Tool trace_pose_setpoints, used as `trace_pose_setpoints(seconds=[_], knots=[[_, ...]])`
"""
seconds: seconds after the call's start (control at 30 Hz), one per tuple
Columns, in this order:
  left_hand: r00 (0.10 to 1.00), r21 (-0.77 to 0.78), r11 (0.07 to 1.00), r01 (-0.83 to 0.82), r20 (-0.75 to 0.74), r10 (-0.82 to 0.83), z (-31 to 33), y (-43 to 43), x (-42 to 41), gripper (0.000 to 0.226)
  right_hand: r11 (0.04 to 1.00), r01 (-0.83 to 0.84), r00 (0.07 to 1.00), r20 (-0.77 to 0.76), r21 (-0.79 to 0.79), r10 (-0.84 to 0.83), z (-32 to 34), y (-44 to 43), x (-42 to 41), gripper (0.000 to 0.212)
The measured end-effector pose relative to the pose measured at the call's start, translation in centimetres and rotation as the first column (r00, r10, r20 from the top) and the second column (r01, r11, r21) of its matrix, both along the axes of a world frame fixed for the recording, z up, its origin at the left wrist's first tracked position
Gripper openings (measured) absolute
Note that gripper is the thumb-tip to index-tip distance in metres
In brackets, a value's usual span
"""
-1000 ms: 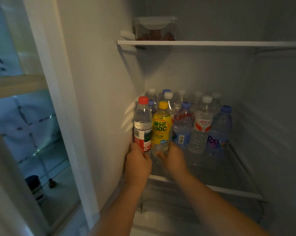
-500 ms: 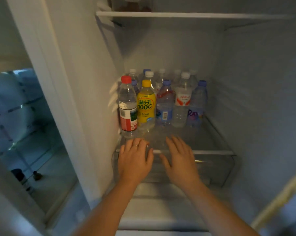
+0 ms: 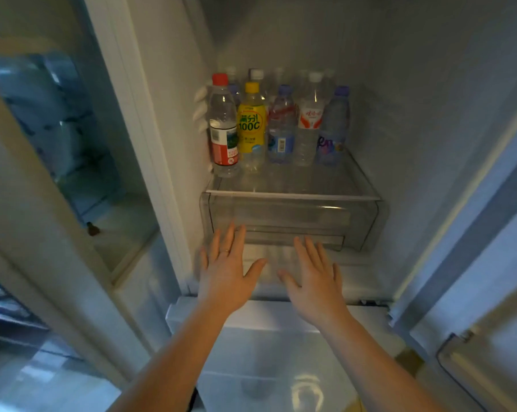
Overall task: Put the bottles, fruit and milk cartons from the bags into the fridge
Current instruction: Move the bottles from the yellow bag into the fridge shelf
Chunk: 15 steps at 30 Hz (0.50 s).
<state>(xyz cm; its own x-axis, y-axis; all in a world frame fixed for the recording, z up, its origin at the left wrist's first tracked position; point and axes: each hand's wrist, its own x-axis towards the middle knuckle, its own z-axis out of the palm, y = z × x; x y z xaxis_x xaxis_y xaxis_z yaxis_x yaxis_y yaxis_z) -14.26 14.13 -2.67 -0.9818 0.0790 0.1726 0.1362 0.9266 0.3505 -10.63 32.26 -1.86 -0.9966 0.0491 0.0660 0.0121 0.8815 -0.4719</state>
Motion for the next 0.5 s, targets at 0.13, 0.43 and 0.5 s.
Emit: trace_pose_setpoints(seconds=[0.13, 0.43, 0.5], knots=[[0.995, 0.049, 0.994, -0.095, 0.025, 0.094, -0.9, 0.1, 6.5, 0.078, 0.995, -0.077, 0.997, 0.004, -0.059, 0.077, 0.2, 0.8, 4.5, 0.069], [0.964, 0.150, 0.956, -0.253, 0.117, 0.237, -3.4, 1.0, 21.6, 0.084, 0.965, -0.224, 0.967, 0.094, -0.134, 0.238, -2.0, 2.6, 16.5, 0.071], [0.954, 0.171, 0.943, -0.286, 0.146, 0.263, -3.9, 1.6, 25.2, 0.081, 0.958, -0.253, 0.955, 0.122, -0.136, 0.269, -2.7, 3.0, 19.2, 0.071]])
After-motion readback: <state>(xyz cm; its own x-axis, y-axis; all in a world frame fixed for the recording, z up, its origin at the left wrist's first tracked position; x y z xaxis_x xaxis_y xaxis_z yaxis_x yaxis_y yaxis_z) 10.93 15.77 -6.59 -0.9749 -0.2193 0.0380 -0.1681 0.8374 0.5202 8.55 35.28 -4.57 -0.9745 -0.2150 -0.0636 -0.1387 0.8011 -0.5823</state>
